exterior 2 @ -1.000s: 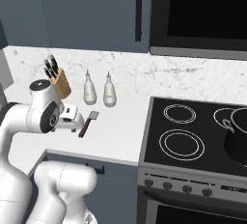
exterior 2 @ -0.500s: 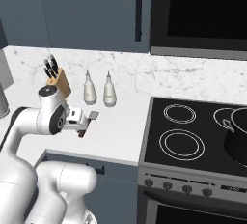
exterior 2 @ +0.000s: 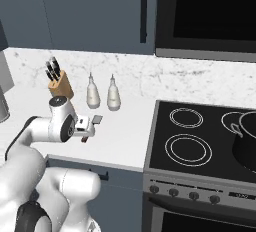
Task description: Put the lime and eggplant in the pot. Retrieve the spatula and lightly stir the vegetables in the pot.
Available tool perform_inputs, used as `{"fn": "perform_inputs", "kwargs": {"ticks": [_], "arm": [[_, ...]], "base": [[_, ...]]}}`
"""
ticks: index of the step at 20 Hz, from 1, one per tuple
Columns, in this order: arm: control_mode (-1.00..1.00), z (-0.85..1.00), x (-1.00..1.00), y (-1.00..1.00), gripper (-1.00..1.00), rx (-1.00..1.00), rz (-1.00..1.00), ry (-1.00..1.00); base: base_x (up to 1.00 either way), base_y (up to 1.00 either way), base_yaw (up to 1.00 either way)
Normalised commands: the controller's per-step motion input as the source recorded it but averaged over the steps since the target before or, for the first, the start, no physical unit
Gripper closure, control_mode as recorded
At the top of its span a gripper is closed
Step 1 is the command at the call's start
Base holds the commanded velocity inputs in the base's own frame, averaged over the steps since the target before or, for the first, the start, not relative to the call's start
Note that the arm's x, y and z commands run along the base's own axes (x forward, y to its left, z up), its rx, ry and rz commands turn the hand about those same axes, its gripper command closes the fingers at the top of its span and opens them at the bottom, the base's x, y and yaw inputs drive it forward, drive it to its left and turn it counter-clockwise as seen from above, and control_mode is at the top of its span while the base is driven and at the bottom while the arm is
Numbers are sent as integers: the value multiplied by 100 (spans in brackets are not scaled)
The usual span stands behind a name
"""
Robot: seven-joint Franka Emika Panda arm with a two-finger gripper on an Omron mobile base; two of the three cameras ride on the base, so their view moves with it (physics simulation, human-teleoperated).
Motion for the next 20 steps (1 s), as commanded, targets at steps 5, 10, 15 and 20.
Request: {"fn": "perform_inputs", "kwargs": {"ticks": [5,10,15,20], "arm": [[-100,-19,25,10,-100,0,0,4],[-100,-15,30,0,-100,0,0,5],[-100,-18,32,0,-100,0,0,6],[-100,-19,24,0,-100,0,0,3]], "base": [[0,0,0],[0,0,0],[0,0,0],[0,0,0]]}}
